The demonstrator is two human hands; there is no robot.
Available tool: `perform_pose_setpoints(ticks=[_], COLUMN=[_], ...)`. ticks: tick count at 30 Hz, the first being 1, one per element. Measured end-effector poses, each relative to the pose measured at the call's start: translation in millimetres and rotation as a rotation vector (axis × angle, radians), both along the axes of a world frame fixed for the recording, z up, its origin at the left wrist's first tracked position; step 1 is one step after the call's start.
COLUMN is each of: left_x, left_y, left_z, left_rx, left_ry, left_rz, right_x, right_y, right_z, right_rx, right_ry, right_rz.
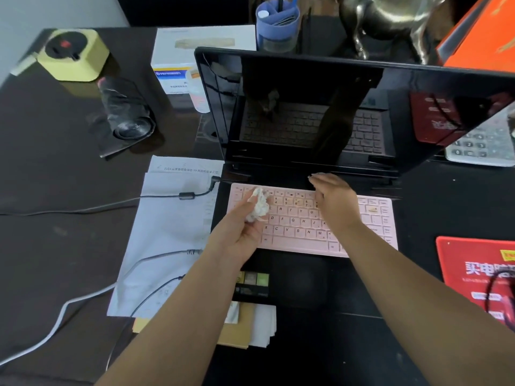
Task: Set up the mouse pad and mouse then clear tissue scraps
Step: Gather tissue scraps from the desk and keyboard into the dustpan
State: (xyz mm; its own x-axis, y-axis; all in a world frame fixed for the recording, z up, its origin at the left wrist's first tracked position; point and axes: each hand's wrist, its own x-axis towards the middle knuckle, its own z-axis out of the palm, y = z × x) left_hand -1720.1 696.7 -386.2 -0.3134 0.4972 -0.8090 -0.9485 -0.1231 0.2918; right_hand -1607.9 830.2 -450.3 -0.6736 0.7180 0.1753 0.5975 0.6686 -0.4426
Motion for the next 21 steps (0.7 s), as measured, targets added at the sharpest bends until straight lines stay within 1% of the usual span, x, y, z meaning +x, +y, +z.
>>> perform_pose_setpoints(ticks=[2, 3, 5, 8, 10, 11, 12, 13, 16, 19, 21], left_x=[0, 2, 6, 14, 21, 24, 26, 26, 22, 11, 5], left_y=[-3, -4, -4, -5, -6, -8, -9, -10, -19, -35, -49], left_z=[1, 2, 5, 5, 10, 12, 15, 18, 26, 28, 28], left_rx=[-0.009, -0.016, -0.031, -0.046, 0.020, 0.054, 0.086, 0.113, 0.156, 0.213, 0.250], left_ry=[0.031, 0.049, 0.104, 0.194, 0.232, 0.248, 0.267, 0.278, 0.256, 0.261, 0.260], left_rz=[-0.028, -0.043, -0.054, -0.064, -0.090, -0.118, -0.154, -0.185, -0.223, -0.286, -0.302], right_x=[-2, -2, -3, -4, -5, -6, -7, -8, -8, -8, -10], right_y=[-5, -13, -33, -69, -84, -90, -94, -97, -104, -112, -124], right_z=[7, 12, 27, 55, 69, 73, 76, 78, 80, 79, 78], right_rx=[-0.001, -0.020, -0.131, -0.280, -0.390, -0.439, -0.452, -0.416, -0.252, -0.199, -0.217], right_ry=[0.004, 0.041, 0.171, 0.437, 0.539, 0.559, 0.561, 0.547, 0.483, 0.438, 0.398], right_rz=[0.030, 0.022, -0.037, -0.150, -0.190, -0.185, -0.169, -0.142, -0.050, 0.010, 0.048])
